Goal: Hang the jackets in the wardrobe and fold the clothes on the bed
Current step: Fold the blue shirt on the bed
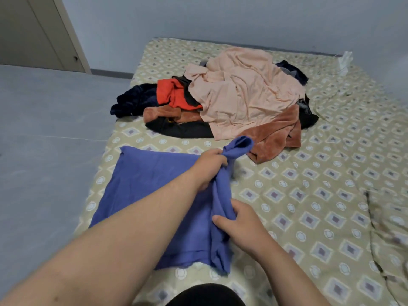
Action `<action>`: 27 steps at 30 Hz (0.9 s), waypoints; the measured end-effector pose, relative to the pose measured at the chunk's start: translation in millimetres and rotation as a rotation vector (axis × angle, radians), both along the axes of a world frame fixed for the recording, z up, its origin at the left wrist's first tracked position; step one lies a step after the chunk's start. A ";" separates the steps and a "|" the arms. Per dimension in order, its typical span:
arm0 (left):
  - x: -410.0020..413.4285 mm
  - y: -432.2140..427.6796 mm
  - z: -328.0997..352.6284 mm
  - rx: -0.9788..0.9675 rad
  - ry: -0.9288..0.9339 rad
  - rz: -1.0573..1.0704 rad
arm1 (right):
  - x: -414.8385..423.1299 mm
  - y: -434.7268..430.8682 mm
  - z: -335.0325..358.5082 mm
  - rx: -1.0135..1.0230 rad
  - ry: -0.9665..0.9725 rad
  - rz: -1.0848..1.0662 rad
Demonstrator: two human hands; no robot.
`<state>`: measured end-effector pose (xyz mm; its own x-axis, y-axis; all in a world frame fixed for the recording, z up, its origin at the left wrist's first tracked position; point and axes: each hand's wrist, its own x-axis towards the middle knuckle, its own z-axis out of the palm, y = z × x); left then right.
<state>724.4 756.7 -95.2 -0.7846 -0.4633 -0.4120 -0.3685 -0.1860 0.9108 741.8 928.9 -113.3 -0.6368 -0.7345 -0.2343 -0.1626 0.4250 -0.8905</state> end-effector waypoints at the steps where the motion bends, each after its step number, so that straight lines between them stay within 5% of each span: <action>1: 10.9 -13.8 4.0 0.031 0.027 0.038 | 8.8 -13.0 2.2 -0.008 0.053 0.040; 6: 67.9 -86.6 0.4 0.062 0.006 0.249 | 55.2 -80.3 -8.3 -0.014 0.122 0.110; 14: 147.6 -172.5 -46.4 -0.208 -0.176 0.279 | 137.2 -178.5 -48.7 0.079 0.032 0.258; 19: 181.2 -175.9 -70.3 -0.332 -0.207 0.427 | 160.4 -169.2 -58.1 0.132 0.068 0.426; 23: 225.1 -143.2 -72.8 -0.371 -0.398 0.476 | 114.3 -122.0 -40.8 0.119 0.148 -0.009; 25: 243.0 -120.7 -74.3 -0.301 -0.467 0.399 | 85.0 -95.4 -38.6 0.334 0.178 -0.228; 27: 256.0 -107.1 -73.2 -0.270 -0.528 0.344 | 73.5 -79.2 -39.2 0.559 0.008 -0.289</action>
<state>980.4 649.6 -168.3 -0.3001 -0.7907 -0.5336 -0.7365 -0.1634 0.6564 815.3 849.7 -152.6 -0.7948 -0.3000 -0.5275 0.0229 0.8538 -0.5201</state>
